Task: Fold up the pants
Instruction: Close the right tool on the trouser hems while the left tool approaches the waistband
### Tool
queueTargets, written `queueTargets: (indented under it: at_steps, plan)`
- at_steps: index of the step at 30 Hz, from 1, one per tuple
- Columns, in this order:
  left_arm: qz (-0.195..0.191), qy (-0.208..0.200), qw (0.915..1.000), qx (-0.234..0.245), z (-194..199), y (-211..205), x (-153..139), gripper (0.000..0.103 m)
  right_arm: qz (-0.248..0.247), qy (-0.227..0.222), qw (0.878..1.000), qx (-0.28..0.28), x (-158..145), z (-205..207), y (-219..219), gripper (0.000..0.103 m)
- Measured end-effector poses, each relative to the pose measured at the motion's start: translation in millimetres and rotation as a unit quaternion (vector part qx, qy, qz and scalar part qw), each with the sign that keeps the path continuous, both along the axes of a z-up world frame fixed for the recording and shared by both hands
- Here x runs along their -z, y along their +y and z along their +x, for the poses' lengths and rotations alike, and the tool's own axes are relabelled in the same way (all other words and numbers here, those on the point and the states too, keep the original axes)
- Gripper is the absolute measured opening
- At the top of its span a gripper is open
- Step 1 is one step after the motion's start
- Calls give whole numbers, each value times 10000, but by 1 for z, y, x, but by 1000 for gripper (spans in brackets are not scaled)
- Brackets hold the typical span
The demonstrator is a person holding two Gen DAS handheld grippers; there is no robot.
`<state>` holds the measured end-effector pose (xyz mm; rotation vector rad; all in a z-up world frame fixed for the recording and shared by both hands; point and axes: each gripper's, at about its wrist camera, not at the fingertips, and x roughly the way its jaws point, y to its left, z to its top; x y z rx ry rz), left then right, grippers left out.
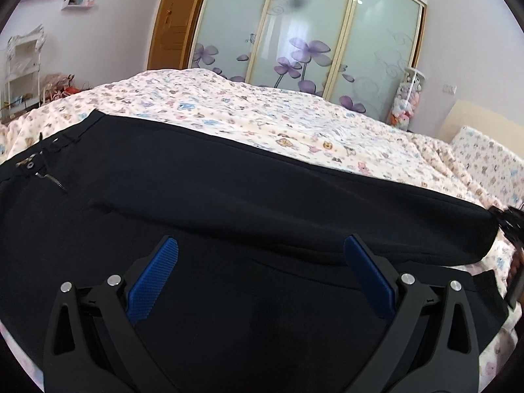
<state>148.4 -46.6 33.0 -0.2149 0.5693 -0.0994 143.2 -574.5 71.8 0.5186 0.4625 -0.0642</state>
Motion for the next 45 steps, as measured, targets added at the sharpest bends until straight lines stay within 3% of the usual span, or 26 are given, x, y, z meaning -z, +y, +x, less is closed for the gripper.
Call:
queueTargets:
  at_steps: [3,6,10,15,16,18,20,23,25,27,30,32,35,40,44,45]
  plan:
    - [-24,-39,10000,42,-14,8,-3,101,174,-186,9996,-109,1,-50,16,19]
    - [4,-100,9999,92,-29,16,-5,101,396,-93,9991,-112,15,-91,31,19]
    - [81,-105,9999,99,-48,24,-9,101,204,596,9980,58,41,-117,55,19]
    - [47,-49,10000,28,-62,37,-11,101,-512,1256,9906,190,51,-117,82,20]
    - [17,-43,10000,14,-64,40,-11,101,-705,1360,9879,244,49,-117,86,23]
    - [-54,-38,10000,-37,-69,48,-13,101,-908,1557,9833,237,47,-118,90,45]
    - [-56,-64,9999,-141,-73,53,-14,101,-954,1662,9812,240,45,-125,95,56]
    - [-55,-47,9997,-253,-77,61,-13,101,-542,1473,9869,382,31,-138,95,57]
    - [-48,-23,9995,-317,-78,63,-12,101,157,1283,9911,309,25,-142,98,56]
    - [-12,6,9992,-403,-78,64,-10,101,928,1255,9876,193,26,-138,102,56]
    - [167,63,9986,-493,-78,61,-8,101,2443,1425,9592,-14,46,-119,113,55]
    - [272,61,9985,-479,-80,59,-8,101,2899,1591,9437,90,60,-109,121,50]
    - [398,-5,9983,-434,-83,59,-9,101,3228,1680,9302,485,75,-98,125,47]
    - [468,-42,9978,-460,-83,66,-9,101,3318,1486,9233,1238,87,-89,120,45]
    - [215,34,9985,-509,-81,74,-6,101,3316,1291,9201,1638,98,-91,114,9]
    - [170,44,9986,-504,-80,74,-6,101,3375,1216,9183,1675,99,-94,114,6]
